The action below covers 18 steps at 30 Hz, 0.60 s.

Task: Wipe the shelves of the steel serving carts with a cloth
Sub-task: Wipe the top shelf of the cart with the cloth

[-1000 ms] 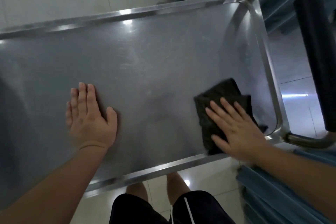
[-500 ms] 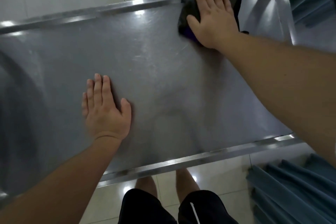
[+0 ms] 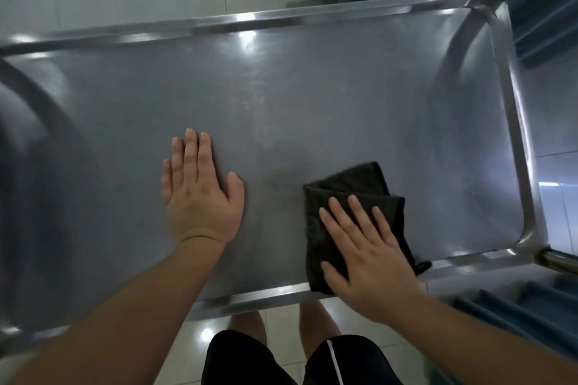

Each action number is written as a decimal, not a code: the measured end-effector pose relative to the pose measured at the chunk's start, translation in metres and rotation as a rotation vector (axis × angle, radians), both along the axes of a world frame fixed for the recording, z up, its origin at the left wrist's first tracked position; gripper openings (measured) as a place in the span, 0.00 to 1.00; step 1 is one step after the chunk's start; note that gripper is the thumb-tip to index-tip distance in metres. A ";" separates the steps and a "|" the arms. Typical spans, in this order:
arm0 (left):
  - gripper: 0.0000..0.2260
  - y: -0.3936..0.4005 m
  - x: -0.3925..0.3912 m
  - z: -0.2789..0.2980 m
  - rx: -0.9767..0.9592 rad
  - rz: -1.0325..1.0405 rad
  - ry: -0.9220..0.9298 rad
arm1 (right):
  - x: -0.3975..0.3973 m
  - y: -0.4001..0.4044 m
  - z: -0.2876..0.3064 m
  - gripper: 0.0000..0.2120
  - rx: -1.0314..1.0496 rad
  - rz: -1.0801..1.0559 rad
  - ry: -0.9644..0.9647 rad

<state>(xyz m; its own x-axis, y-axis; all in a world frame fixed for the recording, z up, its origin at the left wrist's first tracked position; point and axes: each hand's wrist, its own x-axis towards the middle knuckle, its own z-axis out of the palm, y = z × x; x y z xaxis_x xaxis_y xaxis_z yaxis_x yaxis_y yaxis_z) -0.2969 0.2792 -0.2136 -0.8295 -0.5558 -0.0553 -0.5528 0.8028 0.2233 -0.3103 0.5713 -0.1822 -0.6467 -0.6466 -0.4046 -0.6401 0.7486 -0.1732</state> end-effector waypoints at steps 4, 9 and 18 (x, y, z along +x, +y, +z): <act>0.35 -0.002 0.000 -0.002 -0.008 -0.005 -0.002 | -0.082 -0.051 -0.011 0.38 -0.068 -0.004 0.146; 0.35 -0.003 0.000 -0.003 -0.006 0.002 0.010 | -0.222 -0.157 -0.007 0.38 -0.066 -0.032 0.131; 0.33 -0.006 0.000 -0.001 0.071 0.023 0.024 | -0.209 -0.190 -0.010 0.37 -0.120 -0.130 0.156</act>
<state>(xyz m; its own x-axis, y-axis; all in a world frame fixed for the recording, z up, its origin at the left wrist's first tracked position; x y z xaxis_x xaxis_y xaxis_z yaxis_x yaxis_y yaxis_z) -0.2967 0.2730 -0.2144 -0.8184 -0.5698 -0.0751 -0.5643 0.7719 0.2928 -0.5190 0.3812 -0.1918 -0.7762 -0.5913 -0.2187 -0.5658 0.8064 -0.1721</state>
